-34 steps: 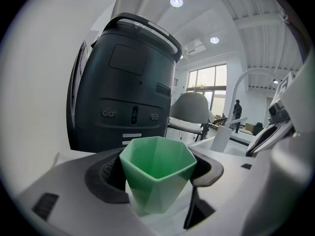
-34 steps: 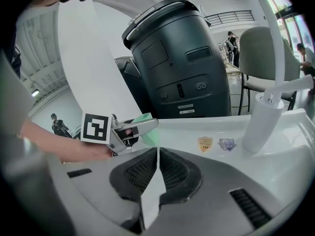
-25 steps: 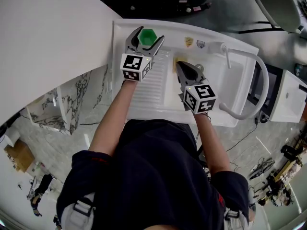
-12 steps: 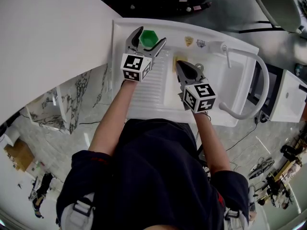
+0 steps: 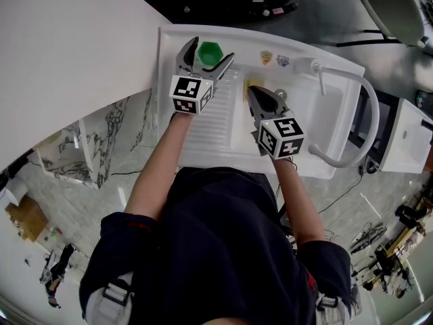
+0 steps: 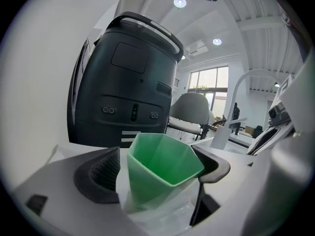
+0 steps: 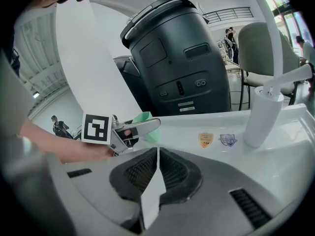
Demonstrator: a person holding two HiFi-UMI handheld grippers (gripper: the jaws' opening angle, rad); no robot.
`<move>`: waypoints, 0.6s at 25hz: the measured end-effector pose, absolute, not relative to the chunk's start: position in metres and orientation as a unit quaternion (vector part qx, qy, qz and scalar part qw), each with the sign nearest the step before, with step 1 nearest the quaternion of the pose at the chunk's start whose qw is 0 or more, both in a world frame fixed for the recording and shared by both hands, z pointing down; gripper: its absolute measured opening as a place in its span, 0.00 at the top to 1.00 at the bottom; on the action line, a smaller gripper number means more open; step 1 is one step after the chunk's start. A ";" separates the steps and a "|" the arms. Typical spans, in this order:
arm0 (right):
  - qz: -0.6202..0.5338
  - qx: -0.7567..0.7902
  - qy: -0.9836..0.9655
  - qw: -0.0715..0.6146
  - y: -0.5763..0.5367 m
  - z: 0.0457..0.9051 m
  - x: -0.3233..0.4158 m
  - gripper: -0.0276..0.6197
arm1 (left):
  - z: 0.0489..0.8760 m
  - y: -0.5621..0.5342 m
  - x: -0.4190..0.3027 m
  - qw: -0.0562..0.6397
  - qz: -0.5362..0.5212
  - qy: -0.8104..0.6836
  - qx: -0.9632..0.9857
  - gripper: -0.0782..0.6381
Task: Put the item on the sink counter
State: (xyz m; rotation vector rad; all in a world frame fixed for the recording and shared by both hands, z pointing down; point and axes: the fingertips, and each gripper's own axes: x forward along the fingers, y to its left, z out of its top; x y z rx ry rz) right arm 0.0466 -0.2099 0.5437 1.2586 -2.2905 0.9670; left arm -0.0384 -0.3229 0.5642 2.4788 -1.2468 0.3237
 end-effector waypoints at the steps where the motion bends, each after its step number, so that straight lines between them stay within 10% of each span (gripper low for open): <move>1: 0.342 0.444 -0.809 0.176 -0.210 0.544 0.046 0.90 | 0.565 -0.322 -0.038 0.175 0.114 -0.437 0.875 0.29; 15: 0.338 0.436 -0.815 0.175 -0.208 0.541 0.043 0.90 | 0.564 -0.314 -0.037 0.174 0.121 -0.433 0.876 0.27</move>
